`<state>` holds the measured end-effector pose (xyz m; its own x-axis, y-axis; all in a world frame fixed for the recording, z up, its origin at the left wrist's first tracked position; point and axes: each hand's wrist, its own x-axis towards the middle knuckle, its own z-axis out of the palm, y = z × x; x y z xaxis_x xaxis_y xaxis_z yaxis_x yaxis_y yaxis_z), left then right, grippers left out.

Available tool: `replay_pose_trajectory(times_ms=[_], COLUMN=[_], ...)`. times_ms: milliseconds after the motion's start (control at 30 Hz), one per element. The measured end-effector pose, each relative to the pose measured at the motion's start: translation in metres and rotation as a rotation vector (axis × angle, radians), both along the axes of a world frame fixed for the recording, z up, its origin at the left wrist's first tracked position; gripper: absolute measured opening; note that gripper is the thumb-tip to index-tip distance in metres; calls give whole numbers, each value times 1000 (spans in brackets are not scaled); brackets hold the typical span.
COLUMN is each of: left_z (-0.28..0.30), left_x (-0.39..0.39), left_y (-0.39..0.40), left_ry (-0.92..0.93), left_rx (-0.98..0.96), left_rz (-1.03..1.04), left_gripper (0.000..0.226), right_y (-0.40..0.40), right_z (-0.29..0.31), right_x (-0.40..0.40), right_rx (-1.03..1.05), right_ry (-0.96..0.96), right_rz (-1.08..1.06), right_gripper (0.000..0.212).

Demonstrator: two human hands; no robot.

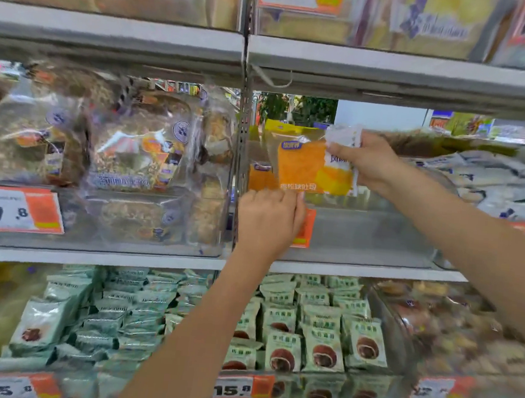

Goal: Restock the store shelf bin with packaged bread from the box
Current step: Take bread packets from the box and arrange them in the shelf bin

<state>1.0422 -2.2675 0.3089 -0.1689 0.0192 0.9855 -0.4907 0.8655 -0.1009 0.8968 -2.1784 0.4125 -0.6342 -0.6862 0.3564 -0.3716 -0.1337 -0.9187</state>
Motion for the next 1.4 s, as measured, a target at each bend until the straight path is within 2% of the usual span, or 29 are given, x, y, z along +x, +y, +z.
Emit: replay_pose_trajectory(times_ms=[100, 300, 367, 533, 567, 700, 733, 767, 867, 1000, 1167, 1267, 1333, 1400], left_z=[-4, -11, -12, -11, -10, -10, -11, -11, -10, -11, -9, -6, -6, -9], left_x=[-7, -13, -14, -15, -15, -15, -15, -15, -14, -16, -14, -10, -5, 1], left_y=[-2, -6, -7, -6, -6, -5, -5, -5, -5, -4, -4, -2, -1, 1], left_ry=[112, 164, 179, 196, 196, 194, 193, 192, 192, 192, 160, 96, 42, -21], left_rx=[-28, -85, -93, -86, -81, -71, -71, -72, -63, -59, -30, -6, 22, 37], left_rz=[8, 17, 19, 1, -2, -14, -15, -15, -11, 11, 25, 11, -12, -42], left_gripper=[49, 48, 46, 51, 51, 52, 52, 51, 52, 52, 48, 46, 43, 39], right_y=[-41, -101, -112, -126, -129, -137, -141, -146, -150, -155, -145, -121, -97, -63], right_z=[-6, -25, -34, -59, -61, -67, -67, -68, -69, -68, -57, -37, -25, -17], right_x=[-10, -22, -28, -50, -52, -61, -60, -58, -50, -55, -59, -43, -33, -13], right_rx=[111, 184, 217, 228, 253, 399, 412, 398, 388, 395, 461, 401, 326, 254], right_ry=[-94, -230, -209, -106, -63, -1, -26, -46, -97, -151, -236, -214, -105, 113], right_rz=[-19, 29, 28, -113, -137, -209, -189, -209, -270, -208, -127, -223, -282, -284], right_gripper=[38, 19, 6, 13, 20, 99, 109, 106, 80, 50, 55, 67, 64, 54])
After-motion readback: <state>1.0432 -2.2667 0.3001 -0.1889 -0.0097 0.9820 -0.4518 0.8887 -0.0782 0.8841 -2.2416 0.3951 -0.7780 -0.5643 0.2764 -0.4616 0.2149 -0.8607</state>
